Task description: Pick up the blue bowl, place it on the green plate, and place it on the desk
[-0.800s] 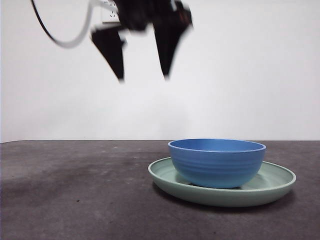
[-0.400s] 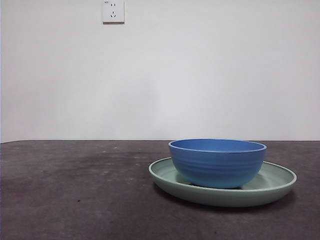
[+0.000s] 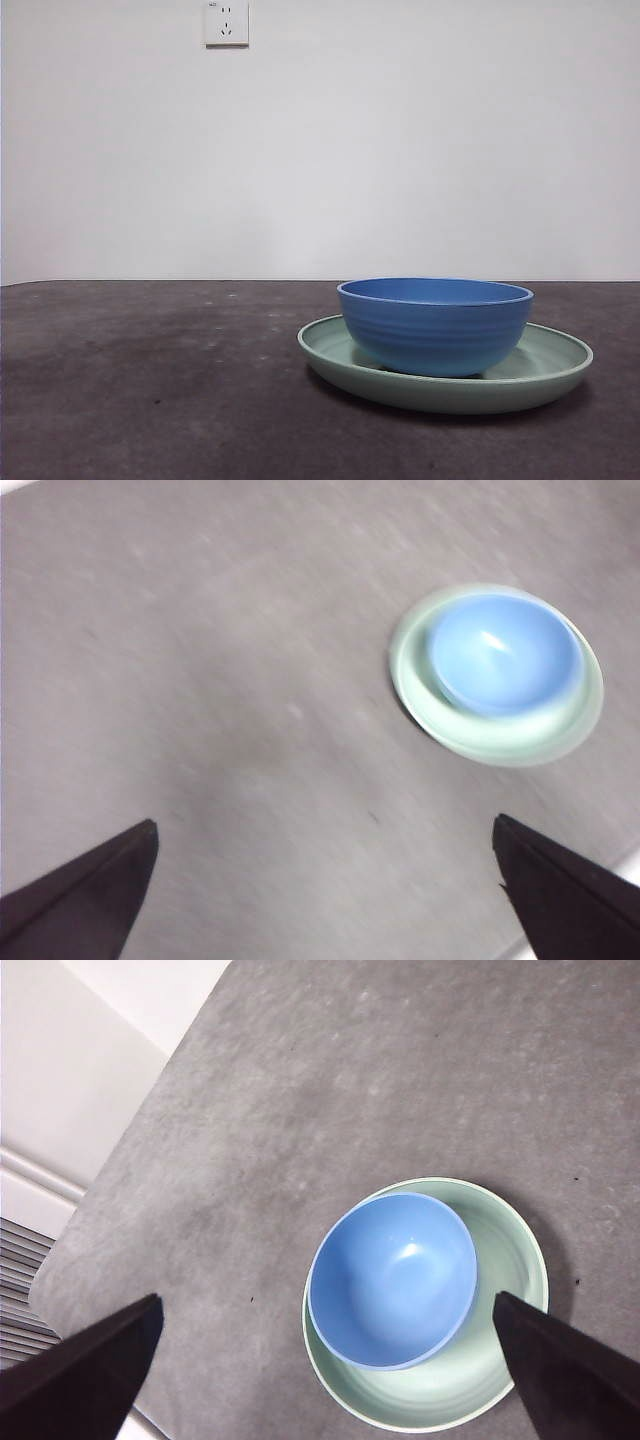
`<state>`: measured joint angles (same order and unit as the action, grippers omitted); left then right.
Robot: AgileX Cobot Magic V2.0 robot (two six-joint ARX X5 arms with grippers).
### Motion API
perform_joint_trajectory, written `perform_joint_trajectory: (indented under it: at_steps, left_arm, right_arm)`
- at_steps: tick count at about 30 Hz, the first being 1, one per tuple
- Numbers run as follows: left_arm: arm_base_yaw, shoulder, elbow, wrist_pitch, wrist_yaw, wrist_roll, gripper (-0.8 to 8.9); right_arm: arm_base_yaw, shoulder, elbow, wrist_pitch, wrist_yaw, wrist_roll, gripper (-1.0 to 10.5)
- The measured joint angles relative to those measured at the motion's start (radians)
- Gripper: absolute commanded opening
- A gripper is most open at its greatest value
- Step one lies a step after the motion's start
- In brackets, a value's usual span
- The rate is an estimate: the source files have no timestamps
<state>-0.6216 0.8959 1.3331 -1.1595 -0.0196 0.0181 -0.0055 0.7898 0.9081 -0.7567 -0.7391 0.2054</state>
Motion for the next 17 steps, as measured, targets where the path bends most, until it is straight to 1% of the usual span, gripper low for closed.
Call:
perform_joint_trajectory:
  at_steps: [3, 5, 9, 11, 17]
  left_arm:
    - [0.000, -0.085, -0.113, 0.060, 0.084, 0.001, 5.63]
    - [0.000, -0.143, -0.186, 0.090, 0.161, -0.004, 5.63]
    - [0.000, -0.218, -0.284, 0.094, 0.283, -0.029, 5.63]
    - [0.000, -0.239, -0.314, 0.094, 0.313, -0.039, 5.63]
    - [0.000, -0.244, -0.327, 0.096, 0.314, -0.058, 5.63]
  right_arm:
    - [0.000, 0.000, 0.000, -0.014, 0.000, 0.000, 6.1]
    - [0.001, 0.000, 0.000, -0.023, 0.000, 0.000, 6.1]
    - [0.001, 0.000, 0.000, -0.053, 0.000, 0.000, 6.1]
    - [0.001, 0.000, 0.000, -0.077, 0.002, 0.000, 6.1]
    - [0.001, 0.050, 0.000, -0.176, 0.002, -0.001, 6.1]
